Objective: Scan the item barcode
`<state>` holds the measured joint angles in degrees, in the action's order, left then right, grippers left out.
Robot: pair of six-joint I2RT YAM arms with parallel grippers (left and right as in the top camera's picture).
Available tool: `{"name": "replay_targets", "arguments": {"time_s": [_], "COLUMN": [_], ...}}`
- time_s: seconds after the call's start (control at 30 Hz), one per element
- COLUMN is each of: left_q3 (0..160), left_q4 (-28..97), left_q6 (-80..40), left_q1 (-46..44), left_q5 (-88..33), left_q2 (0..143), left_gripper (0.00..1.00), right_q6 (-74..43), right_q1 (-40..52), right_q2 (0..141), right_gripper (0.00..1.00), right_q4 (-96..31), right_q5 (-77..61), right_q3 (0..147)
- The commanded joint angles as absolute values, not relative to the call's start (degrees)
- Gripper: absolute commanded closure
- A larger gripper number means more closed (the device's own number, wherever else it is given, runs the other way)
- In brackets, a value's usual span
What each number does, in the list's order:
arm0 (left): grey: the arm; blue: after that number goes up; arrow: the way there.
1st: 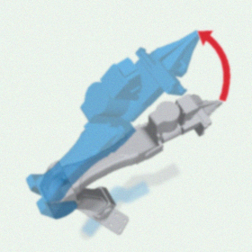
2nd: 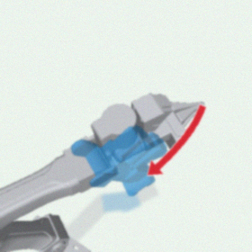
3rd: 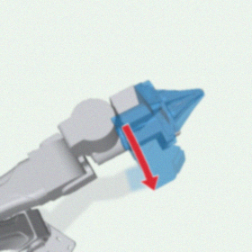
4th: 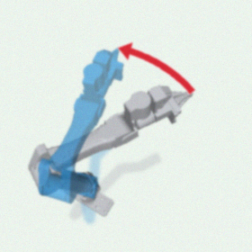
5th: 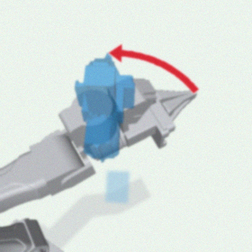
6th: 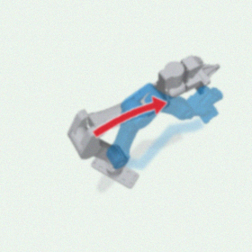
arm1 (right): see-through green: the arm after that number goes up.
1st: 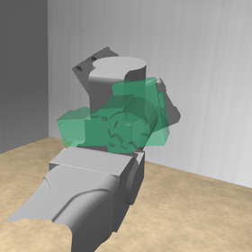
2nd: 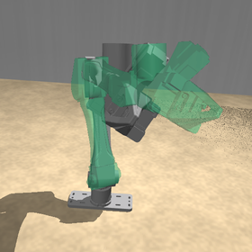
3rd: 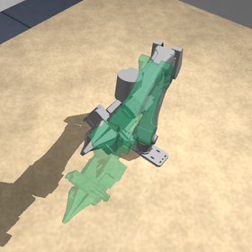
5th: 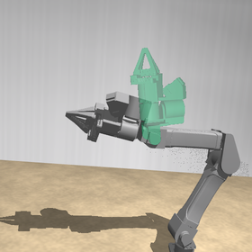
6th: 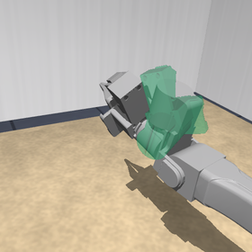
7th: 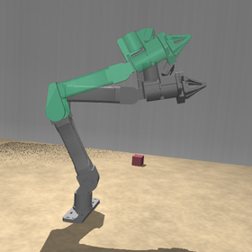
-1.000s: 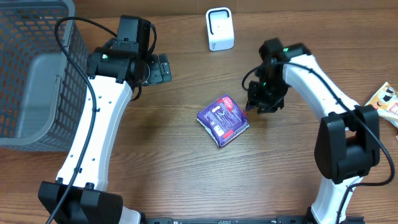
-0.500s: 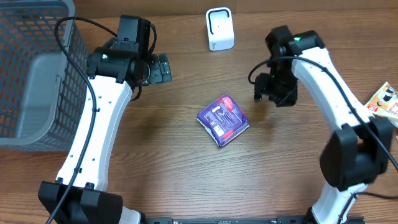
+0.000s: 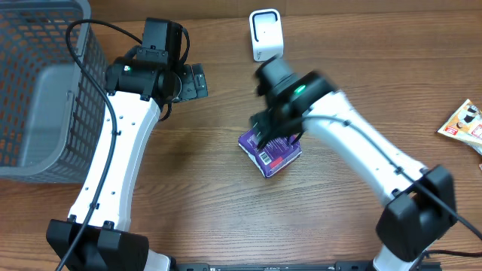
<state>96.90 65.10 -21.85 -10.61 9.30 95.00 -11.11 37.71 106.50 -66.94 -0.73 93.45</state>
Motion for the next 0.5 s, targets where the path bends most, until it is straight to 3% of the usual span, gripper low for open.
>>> {"name": "replay_targets", "arguments": {"time_s": [0.0, 0.47], "left_q3": [97.23, 97.17], "left_q4": [65.45, 68.82], "left_q6": [-20.82, -31.31], "left_q1": [-10.17, -7.9], "left_q5": [11.03, 10.92], "left_q2": [95.29, 95.35], "left_gripper": [0.0, 0.0], "right_q6": [-10.2, -5.87], "right_q1": [42.98, 52.77], "right_q2": [106.0, 106.59], "right_gripper": [0.21, 0.25], "right_q4": [-63.94, -45.6], "right_q5": [9.37, 28.27], "right_q3": [90.54, 79.07]}}
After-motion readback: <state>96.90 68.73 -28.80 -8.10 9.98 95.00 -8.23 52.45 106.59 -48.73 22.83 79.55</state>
